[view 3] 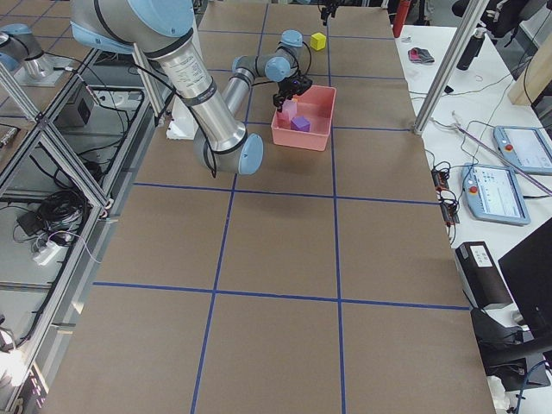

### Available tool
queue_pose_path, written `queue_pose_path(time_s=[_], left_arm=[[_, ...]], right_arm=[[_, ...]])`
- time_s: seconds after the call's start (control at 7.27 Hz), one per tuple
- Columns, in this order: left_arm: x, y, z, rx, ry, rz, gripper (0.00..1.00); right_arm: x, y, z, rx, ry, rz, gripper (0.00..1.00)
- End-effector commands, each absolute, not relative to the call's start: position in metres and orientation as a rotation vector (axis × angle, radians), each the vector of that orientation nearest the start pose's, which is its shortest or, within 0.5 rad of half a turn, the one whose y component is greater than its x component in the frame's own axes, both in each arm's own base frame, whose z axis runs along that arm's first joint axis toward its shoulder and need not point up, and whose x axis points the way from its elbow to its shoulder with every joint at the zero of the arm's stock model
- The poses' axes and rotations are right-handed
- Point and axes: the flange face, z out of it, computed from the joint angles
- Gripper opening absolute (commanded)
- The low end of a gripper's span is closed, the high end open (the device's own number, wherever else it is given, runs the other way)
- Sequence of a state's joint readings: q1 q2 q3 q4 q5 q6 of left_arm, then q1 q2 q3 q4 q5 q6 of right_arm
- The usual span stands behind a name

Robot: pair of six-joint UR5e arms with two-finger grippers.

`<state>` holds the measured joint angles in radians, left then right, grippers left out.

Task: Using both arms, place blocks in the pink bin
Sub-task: 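Release the pink cube into the bin while the left gripper reaches for yellow, then grasp the yellow cube with the left gripper while the right lifts away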

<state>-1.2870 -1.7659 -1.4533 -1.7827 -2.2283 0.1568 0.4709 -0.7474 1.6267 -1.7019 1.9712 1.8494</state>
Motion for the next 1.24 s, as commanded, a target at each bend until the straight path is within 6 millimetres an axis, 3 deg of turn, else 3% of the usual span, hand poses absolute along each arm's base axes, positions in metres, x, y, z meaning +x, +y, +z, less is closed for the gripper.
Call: queue_pose_path(time_s=[0.0,0.14,0.28,0.41,0.55,0.96,1.1], left_arm=[[0.112,-0.582,0.601,0.232,0.682,0.542,0.99],[0.131,-0.578,0.602,0.22,0.687,0.573,0.99],[0.146,-0.574,0.604,0.204,0.691,0.588,0.99],[0.16,-0.57,0.611,0.183,0.693,0.606,0.99],[0.164,-0.57,0.616,0.174,0.692,0.615,0.99],[0.187,-0.566,0.622,0.15,0.694,0.65,0.99],[0.189,-0.566,0.634,0.157,0.695,0.653,0.99]], right_arm=[[-0.565,-0.417,0.136,-0.302,-0.813,0.567,0.99],[-0.554,-0.428,0.131,-0.298,-0.825,0.58,0.99],[-0.53,-0.444,0.119,-0.318,-0.858,0.592,0.99],[-0.484,-0.466,0.109,-0.355,-0.908,0.614,0.99],[-0.458,-0.48,0.107,-0.362,-0.931,0.633,0.99],[-0.421,-0.495,0.133,-0.345,-0.934,0.637,0.99],[-0.41,-0.503,0.138,-0.346,-0.936,0.641,0.99]])
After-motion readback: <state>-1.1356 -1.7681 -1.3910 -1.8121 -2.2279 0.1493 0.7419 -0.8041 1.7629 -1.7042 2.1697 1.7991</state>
